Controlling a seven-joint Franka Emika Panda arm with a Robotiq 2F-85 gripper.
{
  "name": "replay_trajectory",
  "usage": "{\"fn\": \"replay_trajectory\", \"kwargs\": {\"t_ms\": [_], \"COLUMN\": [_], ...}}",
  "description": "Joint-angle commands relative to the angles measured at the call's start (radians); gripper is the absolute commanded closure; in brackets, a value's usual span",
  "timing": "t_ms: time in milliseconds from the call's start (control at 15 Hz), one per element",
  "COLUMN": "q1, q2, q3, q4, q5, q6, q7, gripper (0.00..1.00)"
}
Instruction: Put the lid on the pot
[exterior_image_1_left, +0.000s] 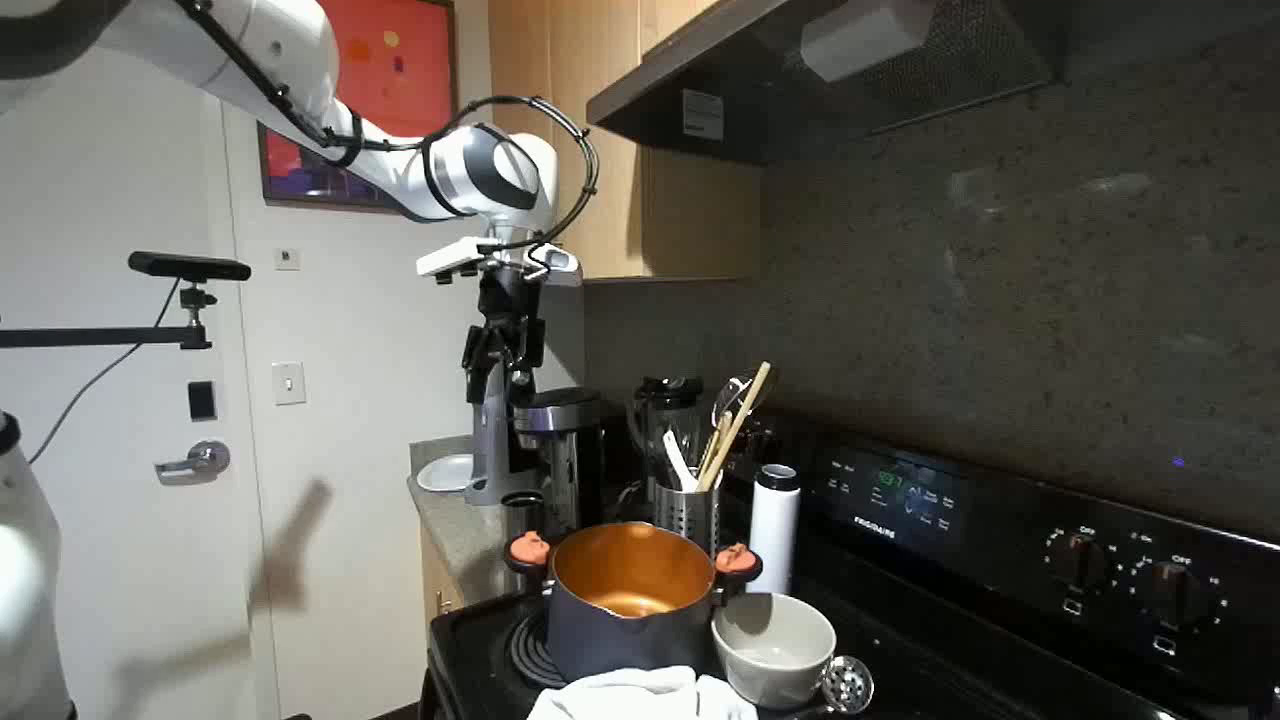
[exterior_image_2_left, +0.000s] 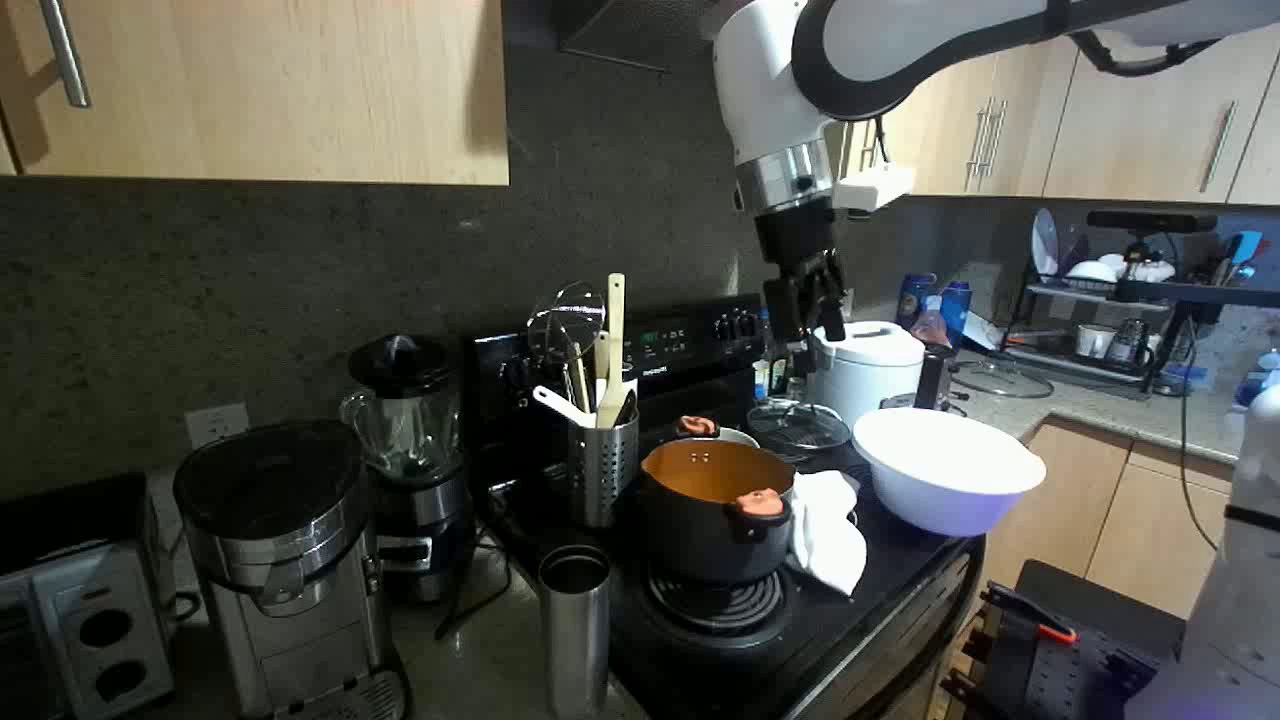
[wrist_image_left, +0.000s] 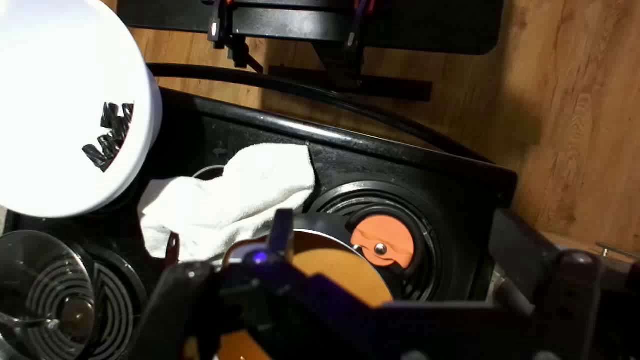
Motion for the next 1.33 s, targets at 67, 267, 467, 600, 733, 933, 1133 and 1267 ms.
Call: {"fn": "replay_trajectory", "kwargs": {"t_ms": [67,267,467,600,733,933,1133,1267], "q1": [0.016,-0.003,-0.035,-0.061,-0.078,-0.106,-0.138,-0.15], "q2": [0.011,0.046,0.084,0.116,0.134,0.155,0.165,0.158], "q3": [-0.031,-0.07,-0.132,-0.175,-0.209,-0.255,-0.301,-0.319], "q4": [-0.001,0.001,-0.008,-0.007,-0.011,-0.015,-0.021,-0.023], "q5": [0.005,0.002,0.012,0.012,0.008,0.023,0.04,0.076], "q6": [0.023,0.089,0.206,0.26,0.301,0.337,0.367,0.362], "q7": [-0.006,0.024,0.073,0.118,0.178,0.266,0.345,0.406], "gripper": [0.0,0.0,0.0,0.0,0.0,0.0,0.0,0.0]}}
